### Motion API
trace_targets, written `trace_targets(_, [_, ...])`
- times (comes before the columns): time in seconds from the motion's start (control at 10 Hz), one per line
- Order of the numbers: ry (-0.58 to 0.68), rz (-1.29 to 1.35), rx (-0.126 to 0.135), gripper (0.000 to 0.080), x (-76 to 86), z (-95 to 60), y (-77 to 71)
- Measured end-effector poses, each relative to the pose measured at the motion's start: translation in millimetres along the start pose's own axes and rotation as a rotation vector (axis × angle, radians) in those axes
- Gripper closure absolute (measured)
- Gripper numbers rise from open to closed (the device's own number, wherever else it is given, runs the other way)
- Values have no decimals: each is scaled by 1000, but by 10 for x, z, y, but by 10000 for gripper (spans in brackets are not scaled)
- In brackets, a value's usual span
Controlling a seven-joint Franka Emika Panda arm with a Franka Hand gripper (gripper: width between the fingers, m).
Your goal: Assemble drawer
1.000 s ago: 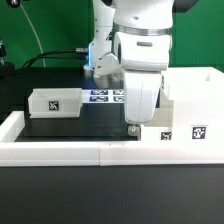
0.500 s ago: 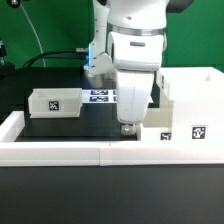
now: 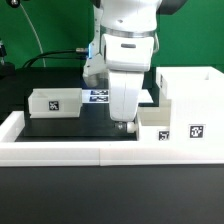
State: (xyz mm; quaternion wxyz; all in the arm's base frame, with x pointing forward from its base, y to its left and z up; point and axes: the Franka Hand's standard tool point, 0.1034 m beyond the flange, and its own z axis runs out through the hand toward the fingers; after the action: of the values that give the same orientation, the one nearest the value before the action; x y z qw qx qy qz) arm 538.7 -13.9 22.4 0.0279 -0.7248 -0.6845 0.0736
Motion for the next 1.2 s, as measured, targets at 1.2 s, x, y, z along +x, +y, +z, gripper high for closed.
trace_targets(1.2, [2, -17, -6, 150, 351, -40, 59])
